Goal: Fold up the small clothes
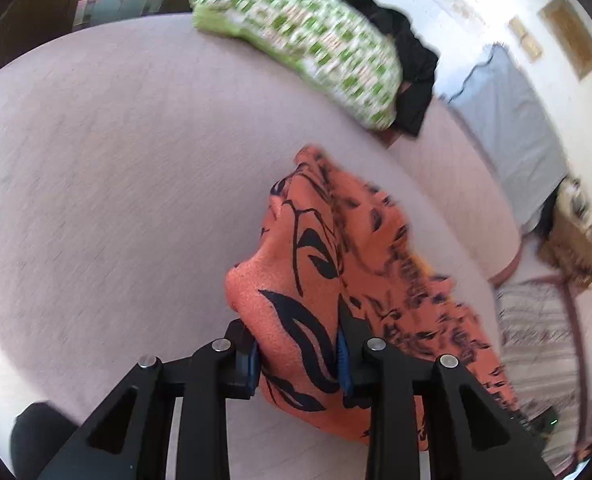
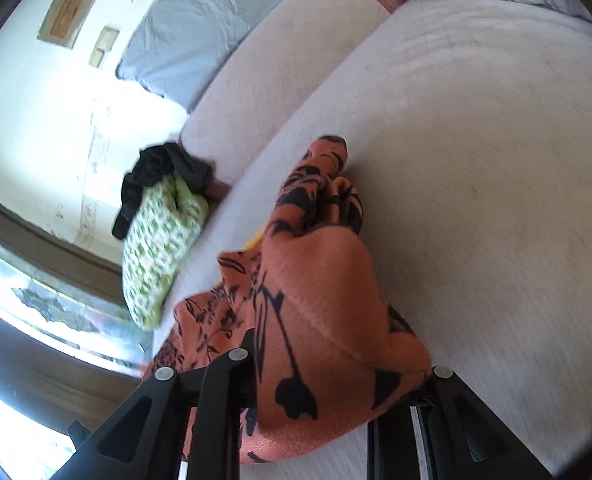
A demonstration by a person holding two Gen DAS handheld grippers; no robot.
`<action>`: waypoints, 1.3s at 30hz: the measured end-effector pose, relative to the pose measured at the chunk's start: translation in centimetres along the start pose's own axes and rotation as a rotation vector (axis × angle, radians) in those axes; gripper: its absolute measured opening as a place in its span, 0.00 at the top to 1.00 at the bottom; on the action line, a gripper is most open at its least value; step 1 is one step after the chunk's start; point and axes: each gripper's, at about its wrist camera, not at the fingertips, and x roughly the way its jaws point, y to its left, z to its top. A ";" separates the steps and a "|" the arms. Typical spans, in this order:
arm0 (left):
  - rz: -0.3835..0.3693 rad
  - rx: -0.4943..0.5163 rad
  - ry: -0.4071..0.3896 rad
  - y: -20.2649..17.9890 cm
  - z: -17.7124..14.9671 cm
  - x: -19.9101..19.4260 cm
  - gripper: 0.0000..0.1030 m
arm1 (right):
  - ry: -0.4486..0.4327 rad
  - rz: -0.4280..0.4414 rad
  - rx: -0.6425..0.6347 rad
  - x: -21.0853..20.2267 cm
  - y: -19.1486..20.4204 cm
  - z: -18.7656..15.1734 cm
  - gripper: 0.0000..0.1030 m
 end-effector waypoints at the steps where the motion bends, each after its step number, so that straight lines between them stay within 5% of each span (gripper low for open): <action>1: 0.012 -0.011 0.028 1.1 -0.7 0.6 0.66 | 0.041 -0.012 0.025 0.3 -0.7 -0.6 0.76; 5: -0.049 -0.105 0.036 4.0 -1.2 1.6 0.51 | 0.112 -0.031 0.216 -0.1 -3.4 -1.4 0.66; 7: -0.087 -0.122 0.045 4.1 -0.7 1.6 0.38 | 0.070 -0.065 0.214 -2.5 -3.2 -1.6 0.29; 13: -0.139 -0.150 -0.021 4.1 -0.2 1.8 0.38 | -0.073 -0.096 -0.095 -8.6 2.9 -2.0 0.28; 15: -0.103 -0.095 -0.032 3.4 -0.4 2.3 0.49 | -0.069 -0.038 -0.217 -8.1 6.4 -1.9 0.28; 17: -0.069 -0.054 -0.030 2.9 -0.6 2.7 0.54 | -0.021 0.011 -0.281 -6.4 8.5 -1.9 0.32; 18: -0.074 -0.056 -0.034 3.0 -0.6 2.7 0.54 | 0.027 0.041 -0.305 -5.0 9.4 -2.3 0.46; 19: -0.080 -0.065 -0.030 3.2 -0.5 2.7 0.54 | 0.071 0.043 -0.333 -3.4 10.2 -2.7 0.73; 20: -0.086 -0.074 -0.023 3.3 -0.3 2.8 0.53 | 0.119 0.006 -0.378 -0.7 11.6 -3.0 0.78; 24: -0.094 -0.069 -0.014 3.6 0.2 2.9 0.52 | 0.216 0.003 -0.397 6.4 14.0 -4.1 0.82; 26: -0.072 -0.031 -0.019 3.1 0.2 2.9 0.60 | 0.237 -0.011 -0.398 8.7 13.9 -4.3 0.82; 29: -0.057 0.027 -0.032 2.3 0.2 2.6 0.66 | 0.348 -0.110 -0.361 13.8 11.7 -4.8 0.84; 31: -0.042 0.071 -0.039 1.4 0.3 2.2 0.68 | 0.339 -0.059 -0.293 14.2 10.3 -4.6 0.92; 39: -0.022 0.308 -0.119 -6.2 0.5 -1.2 0.69 | 0.435 0.020 -0.177 13.8 8.6 -2.8 0.91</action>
